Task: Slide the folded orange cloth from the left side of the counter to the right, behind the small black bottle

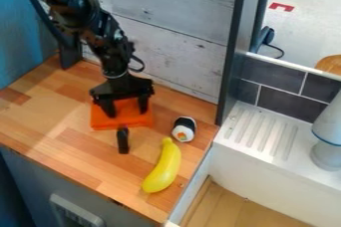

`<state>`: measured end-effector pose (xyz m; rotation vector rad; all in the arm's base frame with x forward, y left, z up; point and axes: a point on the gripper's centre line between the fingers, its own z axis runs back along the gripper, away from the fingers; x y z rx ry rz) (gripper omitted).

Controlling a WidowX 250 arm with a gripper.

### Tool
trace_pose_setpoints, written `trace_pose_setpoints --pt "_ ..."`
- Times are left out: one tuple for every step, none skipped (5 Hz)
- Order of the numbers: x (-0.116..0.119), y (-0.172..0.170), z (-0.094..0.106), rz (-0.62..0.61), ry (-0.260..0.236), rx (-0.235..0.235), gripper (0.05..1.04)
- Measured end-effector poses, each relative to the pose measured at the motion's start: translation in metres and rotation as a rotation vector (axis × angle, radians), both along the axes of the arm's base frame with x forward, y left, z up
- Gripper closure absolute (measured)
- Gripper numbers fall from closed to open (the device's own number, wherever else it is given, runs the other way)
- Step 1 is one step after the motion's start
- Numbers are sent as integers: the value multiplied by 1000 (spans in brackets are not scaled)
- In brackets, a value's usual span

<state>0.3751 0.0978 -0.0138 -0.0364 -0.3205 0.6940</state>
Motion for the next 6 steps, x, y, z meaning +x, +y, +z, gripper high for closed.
trace_pose_setpoints --pt "6 -1 1 14 -20 -15 83" --pt "10 -6 3 15 -31 -28 83" --pt "11 -9 6 17 -36 -39 83" --pt "10 -4 67 10 -156 -22 83" --pt "-28 21 115 42 -186 -25 83" --pt "-71 26 163 1 -135 -36 83"
